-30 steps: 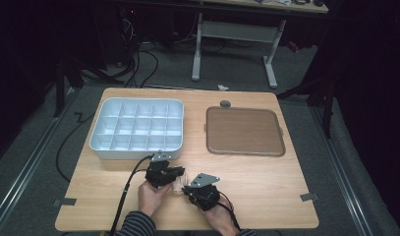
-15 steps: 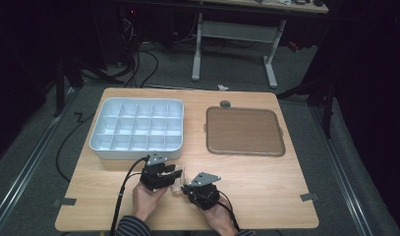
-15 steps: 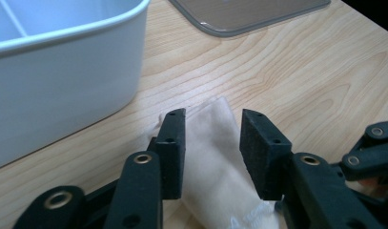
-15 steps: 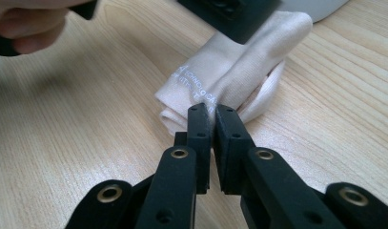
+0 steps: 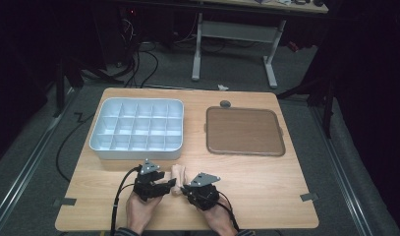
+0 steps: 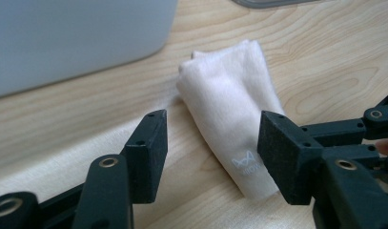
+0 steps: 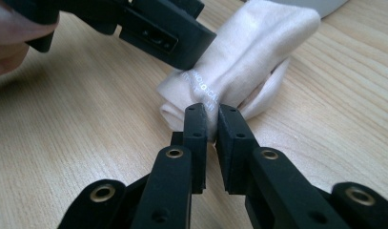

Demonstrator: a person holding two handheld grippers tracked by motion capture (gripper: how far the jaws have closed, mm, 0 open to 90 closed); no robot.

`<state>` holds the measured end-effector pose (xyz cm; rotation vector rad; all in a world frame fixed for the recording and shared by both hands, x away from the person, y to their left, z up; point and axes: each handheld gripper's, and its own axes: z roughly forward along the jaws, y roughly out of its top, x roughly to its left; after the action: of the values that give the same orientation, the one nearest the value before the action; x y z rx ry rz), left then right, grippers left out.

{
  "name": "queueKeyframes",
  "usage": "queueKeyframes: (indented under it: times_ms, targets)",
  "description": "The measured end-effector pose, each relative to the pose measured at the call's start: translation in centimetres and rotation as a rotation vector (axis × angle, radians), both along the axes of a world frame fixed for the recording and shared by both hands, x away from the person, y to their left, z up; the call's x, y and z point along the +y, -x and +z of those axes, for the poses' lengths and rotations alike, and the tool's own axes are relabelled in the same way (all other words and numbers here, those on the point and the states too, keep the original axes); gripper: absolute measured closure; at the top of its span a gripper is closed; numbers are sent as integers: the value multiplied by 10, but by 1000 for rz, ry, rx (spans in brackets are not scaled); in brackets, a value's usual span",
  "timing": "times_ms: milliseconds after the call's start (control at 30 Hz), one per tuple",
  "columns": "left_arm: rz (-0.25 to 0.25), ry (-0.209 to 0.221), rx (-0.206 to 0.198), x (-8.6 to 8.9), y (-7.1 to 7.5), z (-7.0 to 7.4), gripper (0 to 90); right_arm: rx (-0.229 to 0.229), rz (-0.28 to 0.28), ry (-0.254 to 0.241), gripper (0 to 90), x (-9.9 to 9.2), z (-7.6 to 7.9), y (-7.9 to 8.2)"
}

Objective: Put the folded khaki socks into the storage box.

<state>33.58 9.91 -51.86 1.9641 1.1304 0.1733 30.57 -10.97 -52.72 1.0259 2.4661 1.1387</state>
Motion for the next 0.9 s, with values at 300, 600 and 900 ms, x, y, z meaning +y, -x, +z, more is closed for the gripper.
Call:
queueKeyframes:
  times_ms: [300, 600, 900]
  targets:
    - [-8, -8, -15, -4, 3, 0, 445, -19, -17, -52, 736, -9, 13, 1]
    - [-19, -4, -27, -12, 8, 4, 445, -46, -50, -72, 772, -7, 33, -16]
    - [-9, -34, -17, -16, 7, 1, 443, -13, -54, 4, 787, 5, 18, -34]
